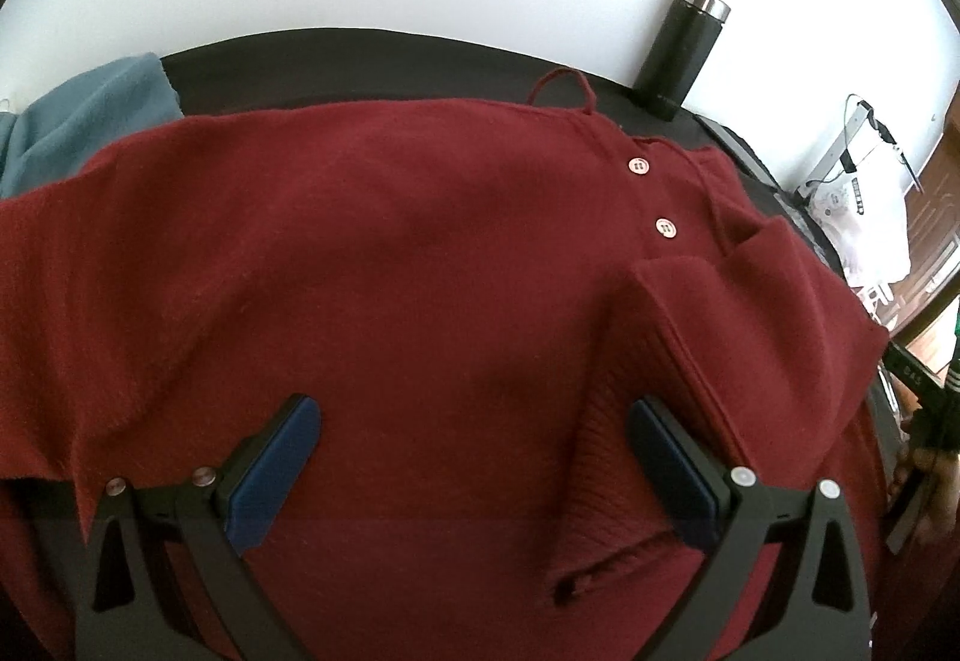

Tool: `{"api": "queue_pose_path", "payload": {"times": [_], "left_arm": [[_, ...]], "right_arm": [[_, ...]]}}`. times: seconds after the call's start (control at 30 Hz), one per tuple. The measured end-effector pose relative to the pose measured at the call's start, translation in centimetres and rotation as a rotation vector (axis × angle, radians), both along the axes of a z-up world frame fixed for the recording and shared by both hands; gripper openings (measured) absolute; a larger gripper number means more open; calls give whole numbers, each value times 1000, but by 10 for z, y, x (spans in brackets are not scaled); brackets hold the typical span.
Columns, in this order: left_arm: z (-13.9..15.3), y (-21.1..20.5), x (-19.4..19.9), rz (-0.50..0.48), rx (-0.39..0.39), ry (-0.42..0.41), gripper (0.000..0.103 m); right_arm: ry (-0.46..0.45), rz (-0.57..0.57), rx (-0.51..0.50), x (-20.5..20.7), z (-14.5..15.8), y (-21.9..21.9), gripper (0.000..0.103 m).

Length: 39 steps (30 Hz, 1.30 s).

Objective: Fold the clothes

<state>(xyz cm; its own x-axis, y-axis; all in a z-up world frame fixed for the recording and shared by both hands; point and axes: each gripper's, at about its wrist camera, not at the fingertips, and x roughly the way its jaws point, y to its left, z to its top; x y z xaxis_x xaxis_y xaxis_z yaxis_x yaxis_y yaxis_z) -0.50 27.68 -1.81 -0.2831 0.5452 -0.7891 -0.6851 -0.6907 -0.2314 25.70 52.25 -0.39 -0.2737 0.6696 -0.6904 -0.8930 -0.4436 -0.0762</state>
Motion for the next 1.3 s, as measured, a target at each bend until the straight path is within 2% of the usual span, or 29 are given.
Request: {"api": "queue_pose_path", "payload": {"times": [0.17, 0.27, 0.37, 0.47, 0.53, 0.67, 0.77, 0.83, 1.0, 1.13, 1.3], "left_arm": [[0, -5, -7, 2, 39, -40, 103], [1, -14, -19, 13, 115, -120, 103], [1, -21, -28, 21, 188, -193, 103], [1, -20, -30, 1, 232, -233, 103], [2, -17, -26, -23, 240, -229, 103], [5, -14, -16, -71, 233, -197, 103], [6, -10, -9, -90, 201, -159, 103], [6, -10, -10, -89, 194, -157, 103], [4, -14, -16, -54, 190, -165, 103], [2, -19, -22, -8, 189, -170, 103], [2, -23, -26, 10, 208, -179, 103]], "right_arm": [[22, 59, -53, 5, -2, 3, 86], [24, 113, -56, 15, 3, -3, 87], [18, 96, -19, 31, 10, -11, 87], [92, 39, -1, 54, 21, -19, 87], [157, 55, 1, 56, 32, -23, 88], [218, 220, 0, 17, 48, -38, 88], [187, 361, -32, -34, 41, -50, 88], [142, 409, -62, -63, 31, -50, 88], [46, 383, -135, -99, -7, -34, 88], [85, 364, -195, -95, -16, -21, 88], [69, 353, -188, -96, -19, -21, 88]]}}
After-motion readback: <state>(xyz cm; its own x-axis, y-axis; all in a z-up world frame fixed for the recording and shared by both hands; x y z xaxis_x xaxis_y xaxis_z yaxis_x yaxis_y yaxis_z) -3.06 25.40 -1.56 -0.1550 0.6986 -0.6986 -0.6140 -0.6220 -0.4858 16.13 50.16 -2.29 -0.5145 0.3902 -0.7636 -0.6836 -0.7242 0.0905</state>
